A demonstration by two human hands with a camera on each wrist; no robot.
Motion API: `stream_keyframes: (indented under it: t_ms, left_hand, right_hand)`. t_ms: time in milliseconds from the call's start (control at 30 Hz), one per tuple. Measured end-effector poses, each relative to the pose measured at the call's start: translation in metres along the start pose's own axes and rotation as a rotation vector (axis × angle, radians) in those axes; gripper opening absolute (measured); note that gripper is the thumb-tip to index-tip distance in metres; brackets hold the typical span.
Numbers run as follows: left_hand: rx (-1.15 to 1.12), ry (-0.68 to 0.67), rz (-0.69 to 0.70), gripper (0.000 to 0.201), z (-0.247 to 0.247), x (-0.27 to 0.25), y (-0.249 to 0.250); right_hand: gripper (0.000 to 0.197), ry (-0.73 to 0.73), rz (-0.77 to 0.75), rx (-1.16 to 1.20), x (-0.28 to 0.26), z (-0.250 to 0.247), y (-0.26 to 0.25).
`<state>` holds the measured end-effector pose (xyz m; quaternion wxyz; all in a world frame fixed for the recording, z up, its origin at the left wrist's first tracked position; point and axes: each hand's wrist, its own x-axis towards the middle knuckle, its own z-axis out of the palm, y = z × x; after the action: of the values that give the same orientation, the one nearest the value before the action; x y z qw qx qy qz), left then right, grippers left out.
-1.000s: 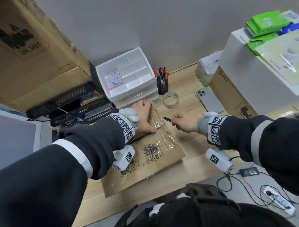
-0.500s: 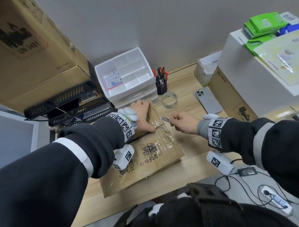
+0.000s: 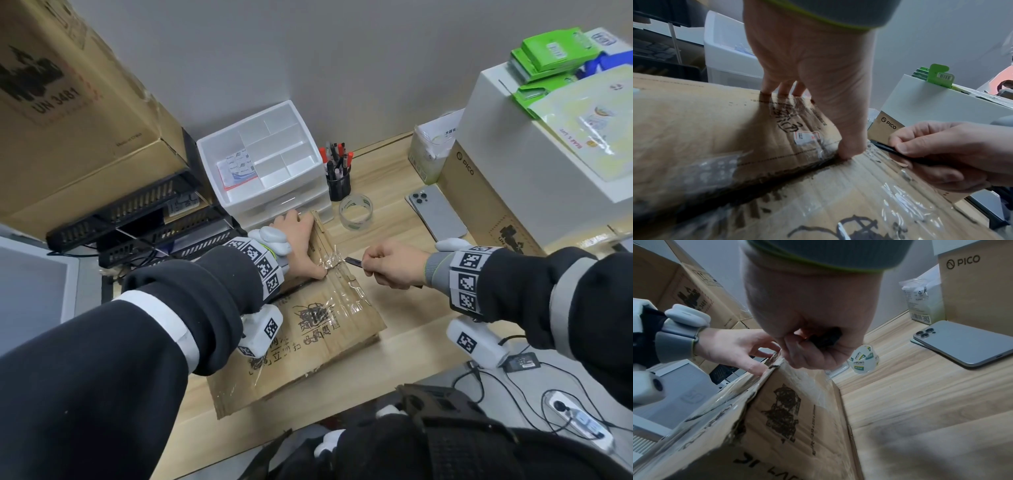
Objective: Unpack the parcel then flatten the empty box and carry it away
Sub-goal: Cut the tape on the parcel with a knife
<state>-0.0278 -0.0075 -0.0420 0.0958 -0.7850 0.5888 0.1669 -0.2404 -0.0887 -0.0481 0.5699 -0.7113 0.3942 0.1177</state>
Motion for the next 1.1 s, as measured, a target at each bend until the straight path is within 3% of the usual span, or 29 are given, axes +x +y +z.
stream_keyframes:
  t_ms: [967,1100]
  left_hand:
    - [0.018,-0.014,-0.017,0.096,-0.003,-0.001,0.004]
    - [0.039,-0.010,-0.011,0.097,-0.003,-0.003,0.006]
  right_hand:
    - [0.018,-0.242,0.011,0.017,-0.016,-0.011,0.028]
    - [0.021,-0.191,0.014,0.028,-0.013,-0.019,0.037]
